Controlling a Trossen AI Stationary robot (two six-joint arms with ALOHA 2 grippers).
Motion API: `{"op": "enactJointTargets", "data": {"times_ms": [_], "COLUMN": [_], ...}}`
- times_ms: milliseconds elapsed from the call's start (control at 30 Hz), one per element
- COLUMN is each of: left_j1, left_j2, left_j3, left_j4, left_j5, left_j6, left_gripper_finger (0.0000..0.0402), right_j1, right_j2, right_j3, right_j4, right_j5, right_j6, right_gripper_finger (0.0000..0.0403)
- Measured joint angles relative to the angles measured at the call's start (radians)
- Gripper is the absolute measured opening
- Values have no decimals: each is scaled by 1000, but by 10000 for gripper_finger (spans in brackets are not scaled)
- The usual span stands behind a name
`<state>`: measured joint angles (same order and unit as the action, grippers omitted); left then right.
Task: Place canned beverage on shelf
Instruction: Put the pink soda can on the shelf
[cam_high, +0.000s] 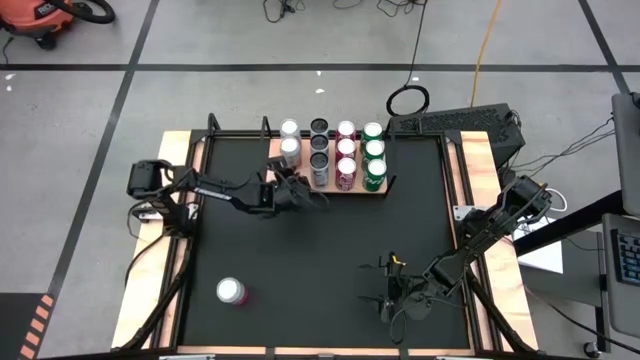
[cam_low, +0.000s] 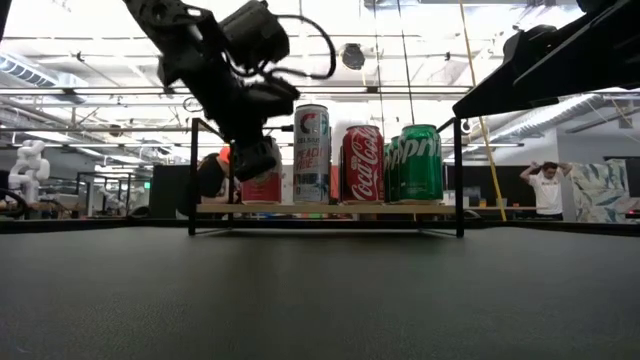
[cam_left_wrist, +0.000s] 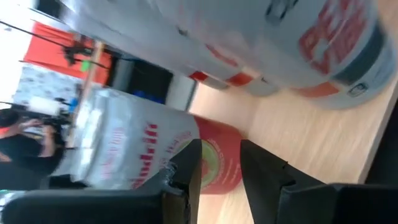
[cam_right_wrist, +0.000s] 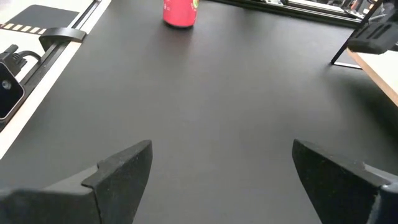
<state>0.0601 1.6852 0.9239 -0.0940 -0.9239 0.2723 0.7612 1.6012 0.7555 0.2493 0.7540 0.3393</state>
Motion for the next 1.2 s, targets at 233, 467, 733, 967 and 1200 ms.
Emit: {"op": "enactJointTargets", "data": {"times_ms": [233,467,733,967,1200], "left_j1": [-157,-304,-521,-708,-857], "left_j2": [-50,-174,-270,-274,-269], "left_j3": [89,166,181,179,179], "left_j4": [-75,-164,-214,-254,-293], "left_j5": [-89,-40,6,6,3], "left_j6": [-74,-227,-345,-452,-599], "left_gripper_finger": [99,99,99,99,99], "right_j1": [0,0,0,0,12], "right_j2": [0,0,0,0,0], "right_j3": [0,1,1,1,1], "right_j4": [0,0,4,30,127], "right_j5": [0,0,-52,-53,-51], "right_j6": [4,15,66,148,145], "right_gripper_finger": [366,366,366,366,366]}}
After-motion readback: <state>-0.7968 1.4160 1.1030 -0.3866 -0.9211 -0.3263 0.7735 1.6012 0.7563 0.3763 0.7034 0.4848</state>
